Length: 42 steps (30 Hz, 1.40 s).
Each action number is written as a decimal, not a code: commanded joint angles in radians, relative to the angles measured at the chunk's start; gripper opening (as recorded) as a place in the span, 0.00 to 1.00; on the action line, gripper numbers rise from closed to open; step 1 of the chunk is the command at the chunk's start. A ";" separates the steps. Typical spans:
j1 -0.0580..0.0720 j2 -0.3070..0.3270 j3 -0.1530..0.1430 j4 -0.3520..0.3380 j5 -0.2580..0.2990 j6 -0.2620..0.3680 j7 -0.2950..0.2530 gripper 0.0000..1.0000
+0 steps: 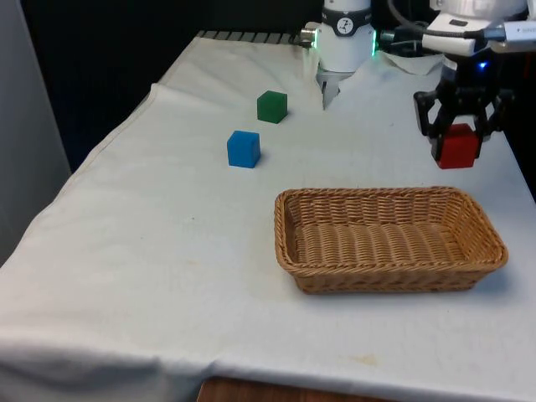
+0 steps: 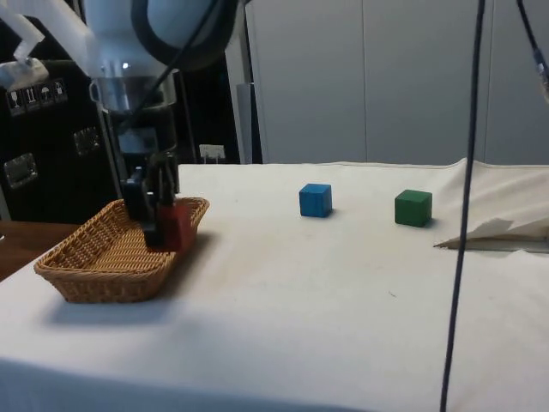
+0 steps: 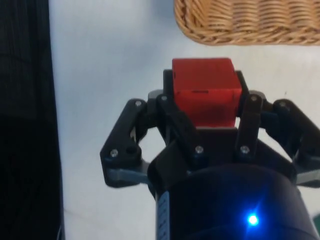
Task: Pick up exactly two blocks and place them into the basket.
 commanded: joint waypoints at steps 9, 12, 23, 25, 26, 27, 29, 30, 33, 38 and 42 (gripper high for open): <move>-0.006 0.086 -0.007 0.124 0.005 -0.038 -0.014 0.01; -0.009 0.121 -0.013 0.178 0.005 -0.053 -0.022 0.01; -0.024 0.203 -0.040 0.304 0.013 -0.094 -0.059 0.01; -0.030 0.228 -0.048 0.342 0.016 -0.106 -0.073 0.01; -0.031 0.236 -0.051 0.354 0.017 -0.111 -0.077 0.01; -0.033 0.248 -0.054 0.368 0.018 -0.111 -0.080 0.01; -0.035 0.274 -0.060 0.394 0.022 -0.109 -0.088 0.01; -0.036 0.298 -0.064 0.416 0.024 -0.106 -0.093 0.01; -0.035 0.323 -0.069 0.439 0.025 -0.103 -0.095 0.01; -0.035 0.376 -0.072 0.486 0.025 -0.094 -0.098 0.01; -0.034 0.383 -0.074 0.495 0.023 -0.097 -0.097 0.01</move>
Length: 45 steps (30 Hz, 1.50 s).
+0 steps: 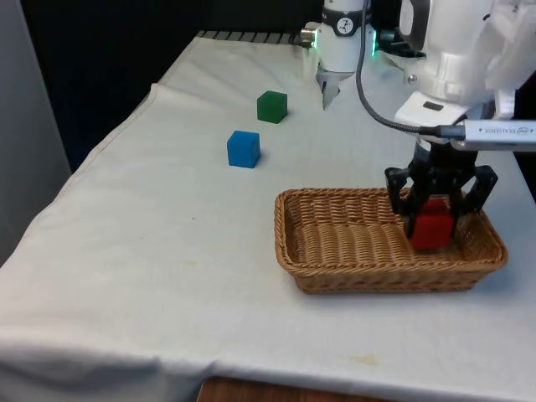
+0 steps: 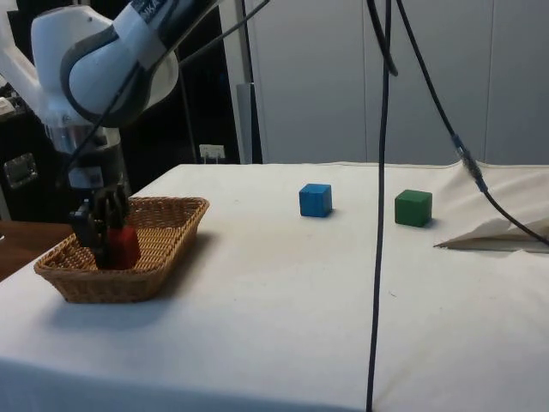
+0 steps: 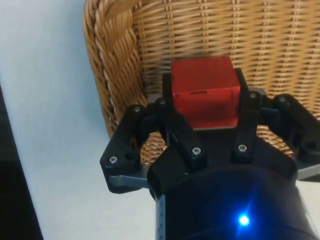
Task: Pick up exactly two blocks and place them into the basket.
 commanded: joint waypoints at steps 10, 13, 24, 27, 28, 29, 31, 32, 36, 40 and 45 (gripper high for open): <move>-0.004 -0.002 -0.005 -0.005 0.004 0.002 -0.010 0.56; -0.005 -0.002 -0.005 -0.005 0.005 0.002 -0.010 0.90; -0.003 -0.026 -0.011 -0.022 0.001 -0.007 -0.010 1.00; 0.000 -0.050 -0.017 -0.039 -0.001 -0.018 -0.010 1.00; 0.000 -0.050 -0.017 -0.039 -0.001 -0.018 -0.010 1.00; 0.001 -0.058 -0.019 -0.046 -0.002 -0.021 -0.010 1.00; 0.002 -0.090 -0.025 -0.075 -0.004 -0.028 -0.013 1.00; 0.003 -0.100 -0.026 -0.086 -0.005 -0.028 -0.014 1.00; 0.003 -0.145 -0.031 -0.135 -0.011 -0.028 -0.016 1.00; 0.003 -0.187 -0.036 -0.185 -0.023 -0.025 -0.015 1.00; 0.000 -0.216 -0.038 -0.219 -0.025 -0.036 -0.017 1.00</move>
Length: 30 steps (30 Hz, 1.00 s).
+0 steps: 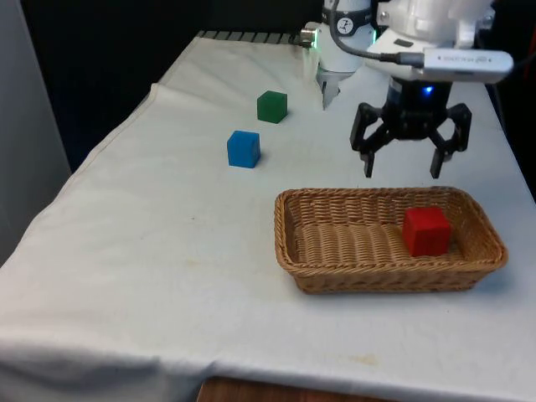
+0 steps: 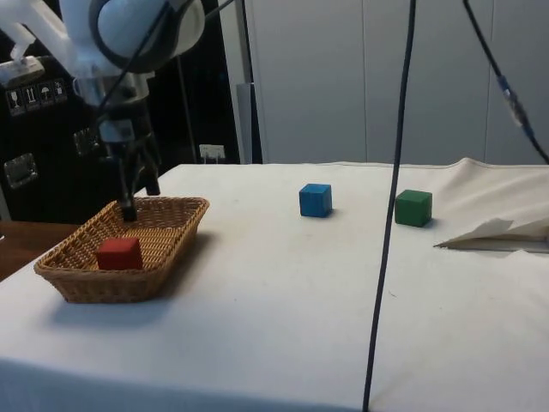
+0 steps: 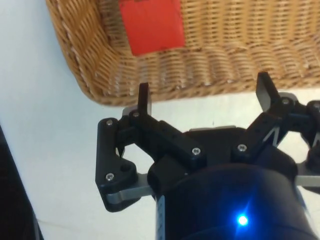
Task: Pick up exactly two blocks and place them into the basket.
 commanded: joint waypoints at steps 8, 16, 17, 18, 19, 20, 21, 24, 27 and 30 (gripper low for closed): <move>0.001 -0.090 -0.023 -0.114 -0.025 0.020 -0.008 1.00; -0.003 -0.127 -0.046 -0.172 -0.025 0.033 -0.032 1.00; -0.003 -0.133 -0.054 -0.183 -0.024 0.034 -0.041 1.00; 0.000 -0.126 -0.053 -0.172 -0.021 0.021 -0.035 1.00; -0.004 -0.136 -0.059 -0.188 -0.023 0.034 -0.046 1.00; -0.005 -0.139 -0.064 -0.193 -0.022 0.035 -0.051 1.00; -0.005 -0.141 -0.068 -0.197 -0.022 0.035 -0.055 1.00; -0.007 -0.150 -0.087 -0.213 -0.019 0.034 -0.076 1.00; -0.008 -0.154 -0.097 -0.220 -0.016 0.036 -0.087 1.00; -0.008 -0.158 -0.111 -0.231 -0.012 0.041 -0.101 1.00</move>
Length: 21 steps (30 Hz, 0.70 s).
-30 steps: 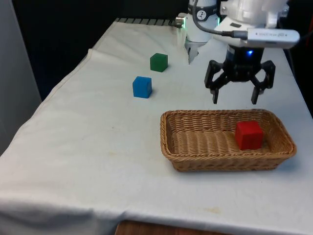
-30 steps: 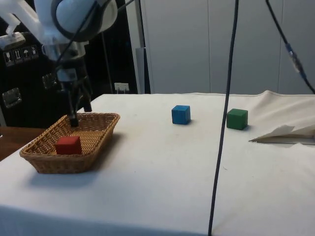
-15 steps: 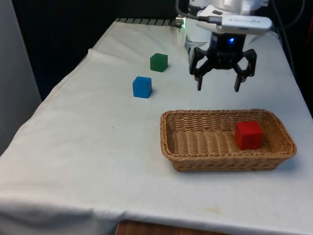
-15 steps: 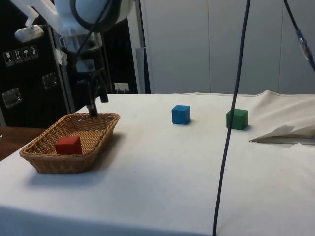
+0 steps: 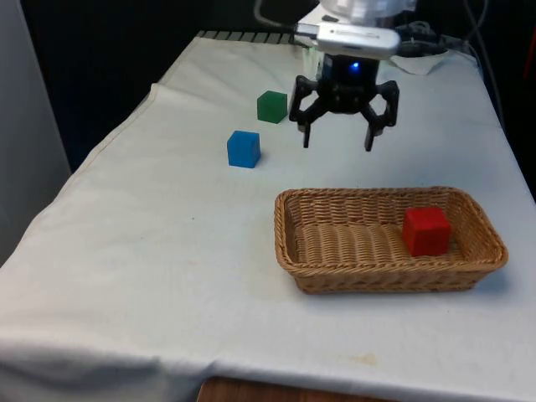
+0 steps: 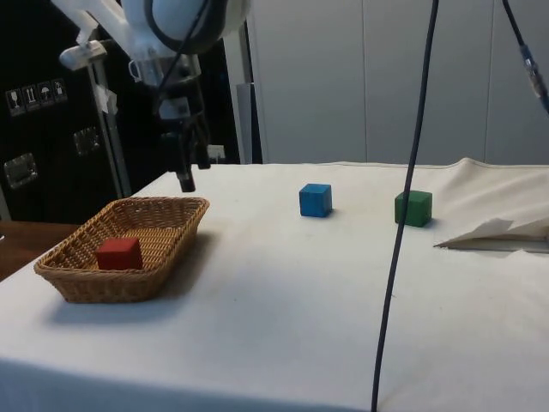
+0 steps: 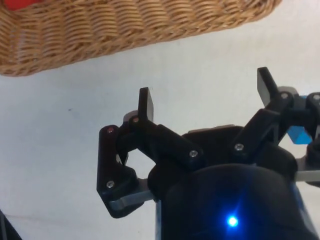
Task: Pick up exactly two blocks and place them into the basket.
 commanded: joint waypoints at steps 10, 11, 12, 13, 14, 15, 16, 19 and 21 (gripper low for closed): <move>-0.009 -0.038 -0.032 -0.083 0.036 0.062 -0.066 1.00; -0.009 -0.041 -0.035 -0.091 0.037 0.067 -0.071 1.00; -0.009 -0.044 -0.037 -0.098 0.038 0.070 -0.074 1.00; -0.009 -0.046 -0.039 -0.103 0.038 0.074 -0.077 1.00; -0.008 -0.049 -0.041 -0.108 0.038 0.076 -0.079 1.00; -0.009 -0.053 -0.043 -0.116 0.037 0.079 -0.084 1.00; -0.004 -0.046 -0.048 -0.107 0.030 0.067 -0.075 1.00; -0.009 -0.065 -0.053 -0.136 0.035 0.086 -0.101 1.00; -0.007 -0.078 -0.062 -0.162 0.035 0.097 -0.115 1.00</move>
